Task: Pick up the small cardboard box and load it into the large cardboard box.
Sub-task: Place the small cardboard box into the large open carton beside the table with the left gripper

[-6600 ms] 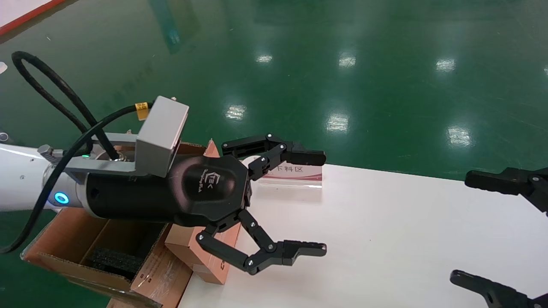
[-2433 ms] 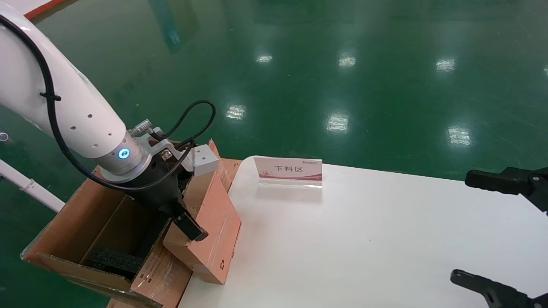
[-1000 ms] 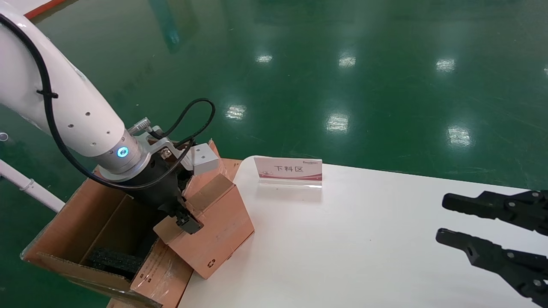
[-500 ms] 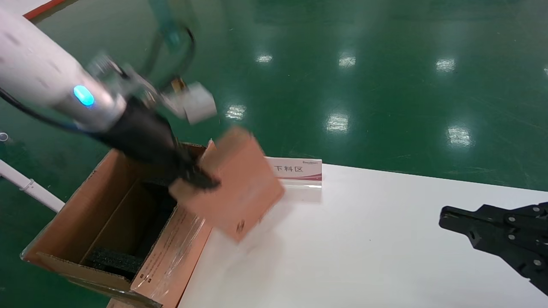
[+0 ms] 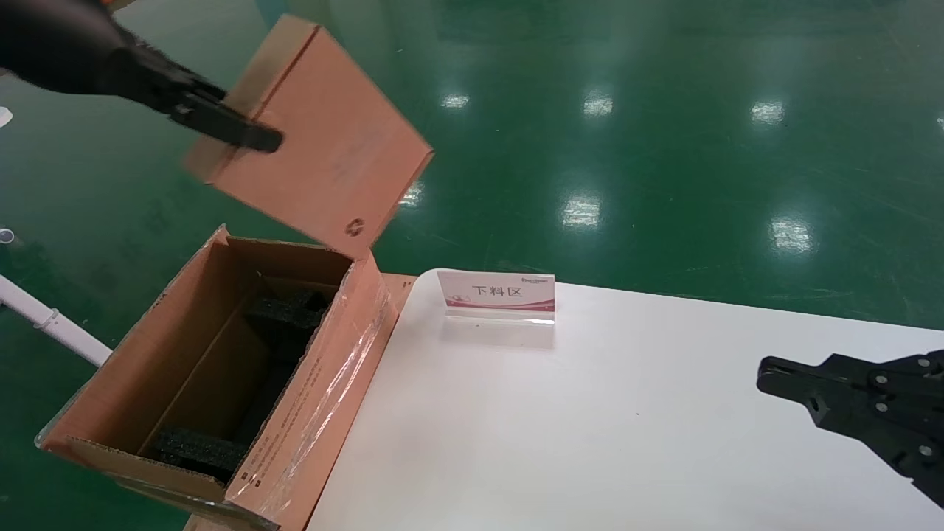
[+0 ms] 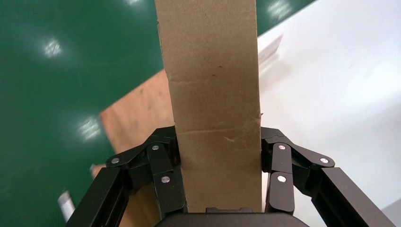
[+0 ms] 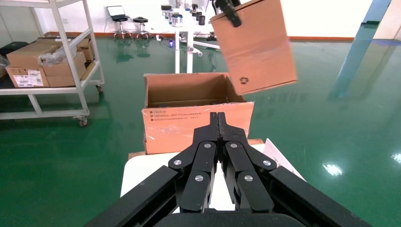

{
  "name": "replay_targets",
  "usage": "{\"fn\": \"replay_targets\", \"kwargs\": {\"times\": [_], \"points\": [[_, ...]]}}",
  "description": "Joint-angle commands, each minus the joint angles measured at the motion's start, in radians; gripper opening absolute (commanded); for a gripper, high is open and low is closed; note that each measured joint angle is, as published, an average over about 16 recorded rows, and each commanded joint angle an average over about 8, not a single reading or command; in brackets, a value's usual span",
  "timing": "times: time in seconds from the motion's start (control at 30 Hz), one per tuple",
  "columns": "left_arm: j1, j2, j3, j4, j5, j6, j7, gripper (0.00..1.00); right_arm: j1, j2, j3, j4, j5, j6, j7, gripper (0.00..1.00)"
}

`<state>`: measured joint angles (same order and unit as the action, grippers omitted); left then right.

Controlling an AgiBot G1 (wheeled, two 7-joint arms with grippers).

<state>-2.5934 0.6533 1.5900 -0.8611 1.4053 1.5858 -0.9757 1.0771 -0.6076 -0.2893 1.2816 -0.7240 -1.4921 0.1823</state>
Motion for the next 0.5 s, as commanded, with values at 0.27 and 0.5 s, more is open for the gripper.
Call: {"fn": "replay_targets", "kwargs": {"times": [0.27, 0.5], "points": [[-0.133, 0.003, 0.229, 0.085, 0.023, 0.019, 0.101, 0.00, 0.000, 0.000, -0.001, 0.000, 0.000, 0.000, 0.000, 1.00], [-0.181, 0.001, 0.435, 0.109, -0.051, 0.019, 0.093, 0.00, 0.000, 0.000, -0.001, 0.000, 0.001, 0.000, -0.001, 1.00]]}}
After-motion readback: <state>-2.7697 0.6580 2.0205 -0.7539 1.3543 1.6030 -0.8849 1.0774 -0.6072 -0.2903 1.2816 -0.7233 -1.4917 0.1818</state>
